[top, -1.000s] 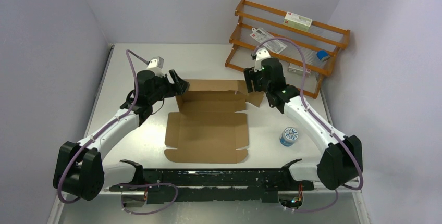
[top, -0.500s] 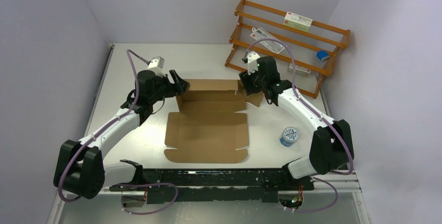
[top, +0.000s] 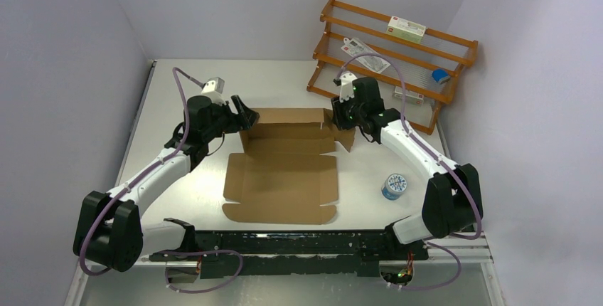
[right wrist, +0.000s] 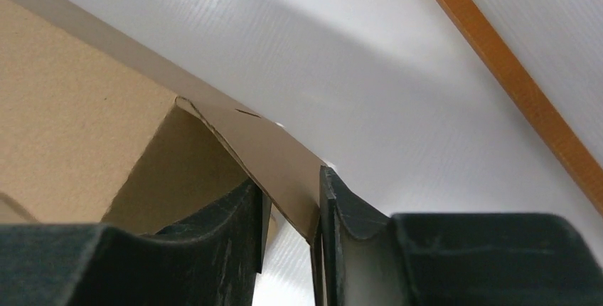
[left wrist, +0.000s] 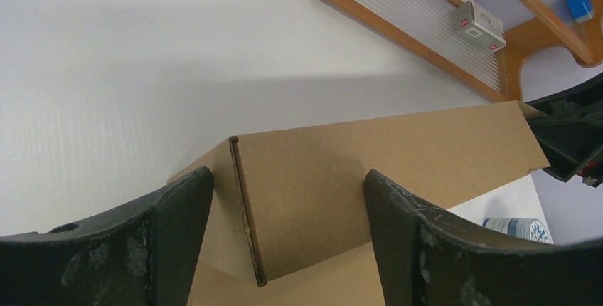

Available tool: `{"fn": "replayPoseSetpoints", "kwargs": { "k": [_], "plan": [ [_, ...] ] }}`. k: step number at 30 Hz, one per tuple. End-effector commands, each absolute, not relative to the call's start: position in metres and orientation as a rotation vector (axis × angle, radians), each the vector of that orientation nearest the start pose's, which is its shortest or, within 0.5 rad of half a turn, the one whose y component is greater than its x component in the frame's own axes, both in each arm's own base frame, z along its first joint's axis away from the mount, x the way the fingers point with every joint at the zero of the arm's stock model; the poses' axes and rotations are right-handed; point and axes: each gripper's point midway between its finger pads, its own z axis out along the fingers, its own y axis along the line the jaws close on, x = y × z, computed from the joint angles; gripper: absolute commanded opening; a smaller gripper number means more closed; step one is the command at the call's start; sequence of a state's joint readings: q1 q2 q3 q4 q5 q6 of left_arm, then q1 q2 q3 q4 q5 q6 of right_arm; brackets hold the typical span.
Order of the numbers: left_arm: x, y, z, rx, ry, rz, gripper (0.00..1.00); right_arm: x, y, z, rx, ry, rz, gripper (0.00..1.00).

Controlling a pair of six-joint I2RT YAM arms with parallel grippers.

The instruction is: Fold the paper box

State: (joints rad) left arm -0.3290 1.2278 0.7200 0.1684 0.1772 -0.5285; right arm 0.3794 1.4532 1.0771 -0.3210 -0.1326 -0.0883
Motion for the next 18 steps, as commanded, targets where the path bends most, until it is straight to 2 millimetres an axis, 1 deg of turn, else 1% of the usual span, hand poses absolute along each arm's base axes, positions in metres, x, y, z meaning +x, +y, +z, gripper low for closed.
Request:
{"fn": "replayPoseSetpoints", "kwargs": {
  "k": [1,3,6,9,12,14,18],
  "plan": [
    [0.345,-0.195,0.196,-0.018,1.936,-0.844,0.81,0.355,0.196,0.174,-0.513,2.173,0.534,0.32],
    [0.345,-0.193,0.195,-0.022,1.938,-0.836,0.81,0.352,0.198,0.176,-0.491,2.183,0.562,0.31],
    [0.345,-0.192,0.192,-0.033,1.942,-0.827,0.81,0.347,0.194,0.168,-0.474,2.225,0.540,0.29],
    [0.343,-0.194,0.193,-0.033,1.935,-0.850,0.81,0.341,0.192,0.159,-0.461,2.253,0.524,0.29],
    [0.343,-0.197,0.193,-0.030,1.937,-0.868,0.81,0.335,0.201,0.156,-0.442,2.250,0.568,0.28],
    [0.342,-0.198,0.194,-0.024,1.936,-0.871,0.81,0.334,0.207,0.159,-0.447,2.242,0.577,0.28],
    [0.342,-0.197,0.199,-0.026,1.929,-0.865,0.81,0.337,0.210,0.160,-0.480,2.253,0.488,0.31]
  ]
}}
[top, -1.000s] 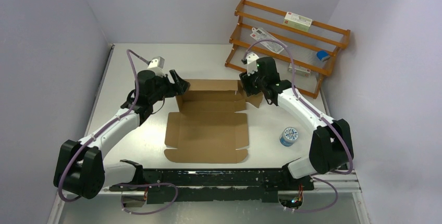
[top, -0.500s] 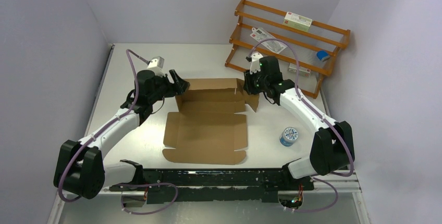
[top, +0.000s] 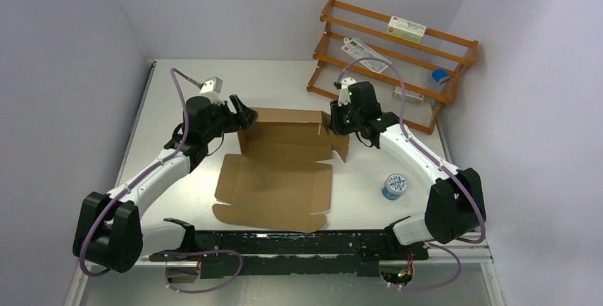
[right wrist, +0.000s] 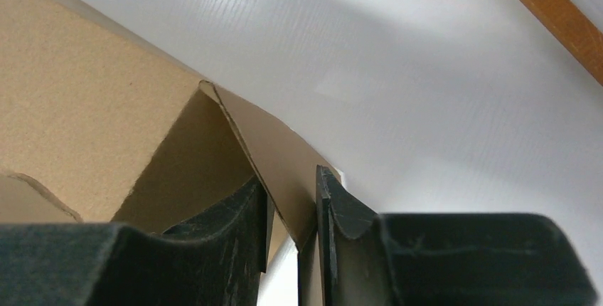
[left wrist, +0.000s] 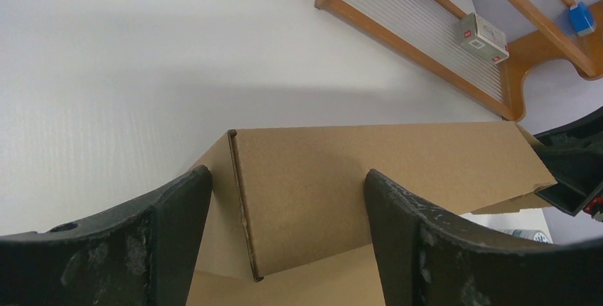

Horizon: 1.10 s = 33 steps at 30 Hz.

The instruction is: Fold the paper box

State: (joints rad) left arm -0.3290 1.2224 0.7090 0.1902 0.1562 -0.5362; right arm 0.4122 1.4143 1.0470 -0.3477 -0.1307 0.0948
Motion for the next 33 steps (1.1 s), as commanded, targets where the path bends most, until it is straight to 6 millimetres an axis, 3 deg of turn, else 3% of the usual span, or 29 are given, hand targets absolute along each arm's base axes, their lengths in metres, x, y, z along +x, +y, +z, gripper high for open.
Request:
{"fn": "replayPoseSetpoints", "kwargs": {
  "k": [1,8,12,16,22,28,30,33],
  "plan": [
    [0.342,-0.196,0.200,-0.029,1.925,-0.864,0.81,0.338,0.209,0.159,-0.481,2.258,0.471,0.31],
    [0.342,-0.194,0.193,-0.038,1.939,-0.843,0.81,0.332,0.204,0.142,-0.710,2.203,0.302,0.34],
    [0.338,-0.200,0.193,-0.021,1.931,-0.894,0.81,0.326,0.212,0.131,-0.750,2.216,0.359,0.33],
    [0.333,-0.199,0.196,-0.009,1.927,-0.897,0.80,0.328,0.220,0.142,-0.694,2.202,0.412,0.36],
    [0.324,-0.186,0.209,-0.048,1.875,-0.864,0.81,0.340,0.215,0.162,-0.550,2.151,0.393,0.28],
    [0.318,-0.187,0.201,-0.051,1.895,-0.878,0.81,0.360,0.227,0.172,-0.518,2.085,0.438,0.17],
    [0.317,-0.184,0.195,-0.061,1.908,-0.864,0.80,0.360,0.238,0.177,-0.569,2.044,0.492,0.17],
    [0.319,-0.169,0.191,-0.111,1.921,-0.770,0.81,0.363,0.235,0.174,-0.679,1.993,0.423,0.17]
  ]
}}
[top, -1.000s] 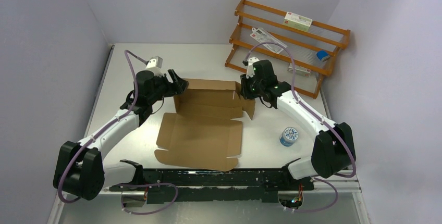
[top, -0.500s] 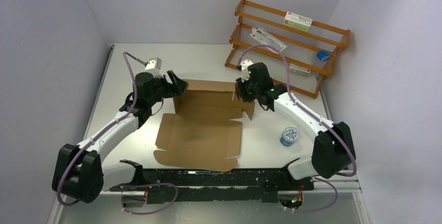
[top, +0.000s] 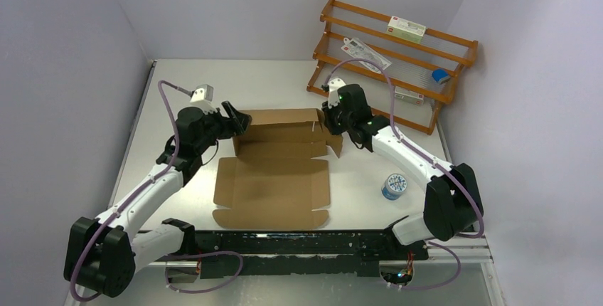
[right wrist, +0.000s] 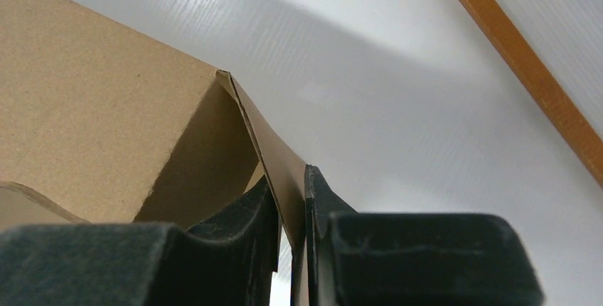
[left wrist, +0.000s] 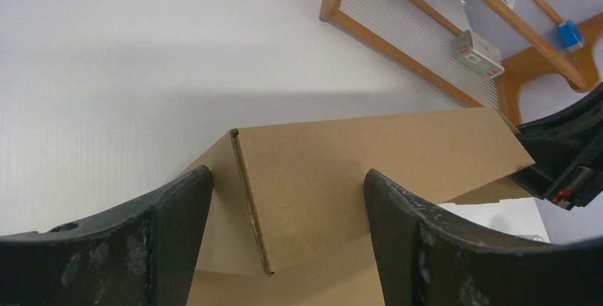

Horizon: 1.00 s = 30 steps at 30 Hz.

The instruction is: Fold the paper box

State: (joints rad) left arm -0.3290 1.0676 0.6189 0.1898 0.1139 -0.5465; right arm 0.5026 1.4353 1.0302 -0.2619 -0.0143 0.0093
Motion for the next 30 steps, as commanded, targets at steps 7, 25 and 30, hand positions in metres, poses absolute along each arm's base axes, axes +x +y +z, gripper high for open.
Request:
{"fn": "replayPoseSetpoints", "kwargs": {
  "k": [7,25,30],
  "plan": [
    [0.312,-0.119,0.231,-0.250,1.792,-0.552,0.82,0.360,0.230,0.163,-0.864,1.926,0.351,0.17],
    [0.279,-0.218,0.231,0.240,1.805,-0.766,0.83,0.370,0.244,0.158,-0.903,1.914,0.392,0.19],
    [0.277,-0.264,0.210,0.364,1.705,-0.776,0.83,0.368,0.246,0.160,-0.885,1.917,0.412,0.19]
  ]
}}
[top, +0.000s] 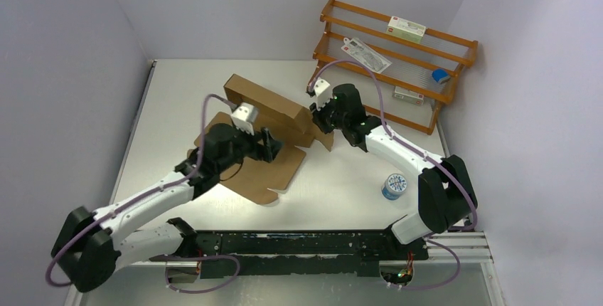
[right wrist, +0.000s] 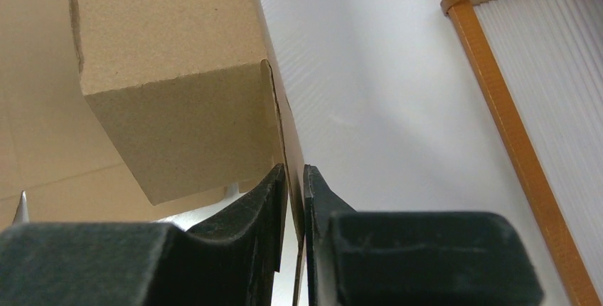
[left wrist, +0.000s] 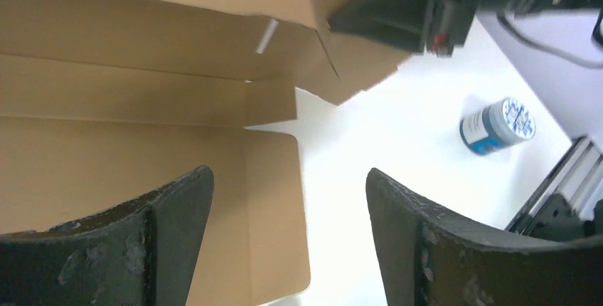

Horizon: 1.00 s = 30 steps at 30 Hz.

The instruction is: Fold the paper box

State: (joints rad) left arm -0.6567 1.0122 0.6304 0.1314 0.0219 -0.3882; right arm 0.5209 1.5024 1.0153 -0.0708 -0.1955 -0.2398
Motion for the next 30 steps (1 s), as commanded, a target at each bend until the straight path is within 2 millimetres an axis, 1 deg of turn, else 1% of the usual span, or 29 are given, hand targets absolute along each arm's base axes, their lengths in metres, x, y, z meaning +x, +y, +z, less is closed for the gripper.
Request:
{"fn": "replayPoseSetpoints", "kwargs": {
  "k": [1,3,5,8,11,14,17,19,20,21,27,30],
  "plan": [
    [0.277,-0.269,0.207,0.382,1.677,-0.778,0.82,0.369,0.246,0.160,-0.882,1.922,0.412,0.19],
    [0.277,-0.279,0.197,0.427,1.637,-0.759,0.82,0.370,0.245,0.160,-0.873,1.938,0.410,0.19],
    [0.278,-0.287,0.190,0.472,1.579,-0.701,0.83,0.370,0.245,0.161,-0.861,1.950,0.418,0.19],
    [0.271,-0.300,0.173,0.550,1.485,-0.612,0.84,0.369,0.249,0.163,-0.846,1.958,0.449,0.18],
    [0.275,-0.307,0.162,0.539,1.421,-0.561,0.87,0.365,0.254,0.163,-0.844,1.960,0.490,0.18],
    [0.285,-0.317,0.146,0.521,1.410,-0.533,0.89,0.362,0.255,0.159,-0.849,1.975,0.507,0.18],
    [0.291,-0.327,0.139,0.483,1.380,-0.519,0.89,0.361,0.253,0.155,-0.853,1.985,0.501,0.18],
    [0.298,-0.330,0.134,0.454,1.370,-0.488,0.89,0.360,0.252,0.155,-0.857,1.988,0.497,0.18],
    [0.302,-0.331,0.127,0.460,1.376,-0.466,0.89,0.360,0.252,0.155,-0.859,1.987,0.496,0.18],
    [0.304,-0.333,0.127,0.460,1.372,-0.458,0.89,0.360,0.252,0.155,-0.860,1.986,0.496,0.18],
    [0.316,-0.344,0.105,0.489,1.411,-0.405,0.87,0.358,0.252,0.162,-0.866,1.968,0.504,0.18],
    [0.321,-0.345,0.102,0.468,1.441,-0.392,0.86,0.356,0.253,0.165,-0.868,1.957,0.509,0.18]
  ]
}}
